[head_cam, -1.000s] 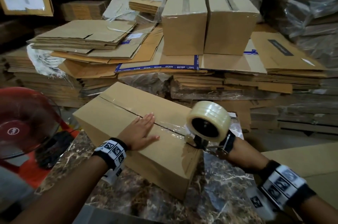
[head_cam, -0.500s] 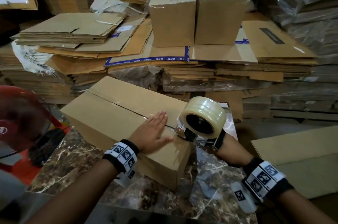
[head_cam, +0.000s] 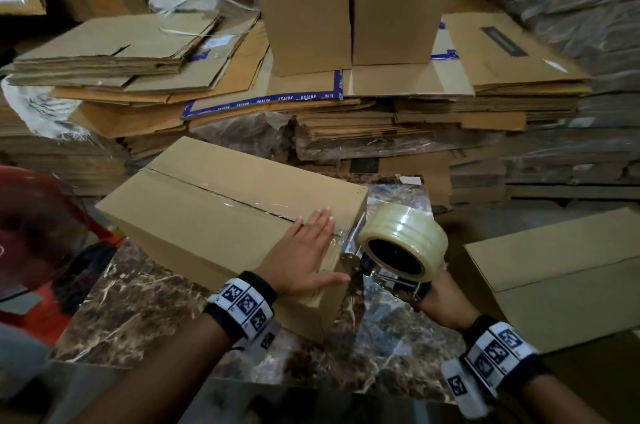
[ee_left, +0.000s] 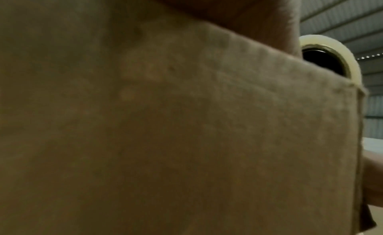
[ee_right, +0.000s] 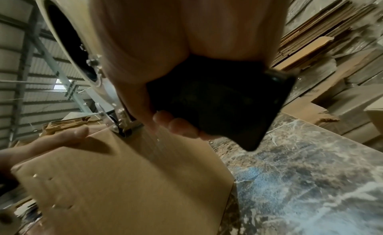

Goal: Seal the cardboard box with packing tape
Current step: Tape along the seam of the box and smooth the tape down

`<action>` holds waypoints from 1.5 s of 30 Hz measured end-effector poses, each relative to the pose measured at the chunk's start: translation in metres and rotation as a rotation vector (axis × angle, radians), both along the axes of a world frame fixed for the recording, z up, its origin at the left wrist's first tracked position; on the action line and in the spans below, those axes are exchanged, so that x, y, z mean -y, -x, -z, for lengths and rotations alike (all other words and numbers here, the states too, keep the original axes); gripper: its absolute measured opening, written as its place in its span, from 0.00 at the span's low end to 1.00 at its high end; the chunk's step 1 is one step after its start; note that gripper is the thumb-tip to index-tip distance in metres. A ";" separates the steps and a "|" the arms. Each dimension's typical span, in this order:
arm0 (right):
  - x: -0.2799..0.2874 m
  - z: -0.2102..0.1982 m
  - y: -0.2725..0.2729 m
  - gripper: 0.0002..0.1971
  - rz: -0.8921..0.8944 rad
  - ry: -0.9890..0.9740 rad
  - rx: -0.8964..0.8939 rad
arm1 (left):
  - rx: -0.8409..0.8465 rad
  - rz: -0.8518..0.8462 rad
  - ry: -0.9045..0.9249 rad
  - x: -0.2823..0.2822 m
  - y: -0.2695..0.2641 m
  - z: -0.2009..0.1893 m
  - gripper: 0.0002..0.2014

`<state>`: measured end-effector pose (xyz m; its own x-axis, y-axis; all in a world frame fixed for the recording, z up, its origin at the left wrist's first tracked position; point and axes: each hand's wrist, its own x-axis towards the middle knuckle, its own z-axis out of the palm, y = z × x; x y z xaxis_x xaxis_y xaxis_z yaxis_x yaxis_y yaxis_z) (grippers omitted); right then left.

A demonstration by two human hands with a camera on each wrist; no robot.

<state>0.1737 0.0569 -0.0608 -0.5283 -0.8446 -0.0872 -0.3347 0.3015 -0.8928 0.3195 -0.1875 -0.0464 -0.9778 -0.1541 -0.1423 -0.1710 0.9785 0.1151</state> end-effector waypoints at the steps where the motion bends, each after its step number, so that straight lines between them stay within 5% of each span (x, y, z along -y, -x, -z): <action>1: 0.001 -0.002 -0.003 0.17 -0.012 0.009 -0.007 | -0.003 0.002 -0.003 0.000 0.001 0.001 0.50; 3: -0.003 -0.002 -0.003 0.12 -0.023 0.001 -0.005 | -0.010 0.000 -0.015 0.003 0.001 0.003 0.47; 6: -0.019 0.007 0.005 0.19 -0.022 0.003 -0.067 | -0.006 0.006 -0.006 0.001 0.001 0.003 0.47; 11: -0.038 0.021 0.015 0.42 -0.012 -0.128 -0.187 | -0.016 0.004 0.004 0.002 0.002 0.005 0.47; 15: -0.017 0.001 0.012 0.16 -0.091 -0.239 -0.282 | -0.040 0.011 -0.002 0.001 0.002 0.006 0.46; 18: 0.003 0.007 0.021 0.14 -0.077 -0.340 -0.219 | -0.030 0.009 0.004 0.000 0.001 0.004 0.47; 21: 0.001 0.030 0.035 0.07 -0.035 -0.649 -0.302 | -0.013 0.000 0.005 0.001 -0.002 0.003 0.48; 23: -0.012 0.049 0.037 0.04 0.052 -0.703 -0.142 | -0.013 -0.013 0.012 0.001 -0.001 0.003 0.47; 27: -0.021 0.080 0.017 0.06 0.223 -0.429 0.379 | -0.012 -0.037 0.001 -0.001 0.001 0.003 0.47; 31: 0.006 0.117 0.004 0.10 0.411 -0.346 1.016 | -0.008 -0.037 -0.003 0.000 0.001 0.005 0.47; 35: 0.022 0.140 -0.004 0.12 0.473 -0.244 1.187 | -0.002 -0.035 -0.008 0.003 0.002 0.008 0.47; 38: 0.022 0.175 0.001 0.14 0.541 -0.258 0.959 | -0.023 -0.034 -0.020 0.004 0.002 0.010 0.47; 41: 0.010 0.240 0.015 0.30 0.587 -0.264 0.750 | -0.027 -0.032 -0.031 0.003 0.002 0.009 0.47; 45: 0.008 0.139 -0.009 0.23 0.598 -0.469 0.308 | -0.018 -0.034 -0.012 0.000 0.001 0.005 0.47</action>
<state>0.1828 0.0487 -0.2003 -0.7726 -0.2672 -0.5759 0.2405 0.7164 -0.6550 0.3186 -0.1876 -0.0512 -0.9744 -0.1854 -0.1268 -0.2017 0.9707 0.1303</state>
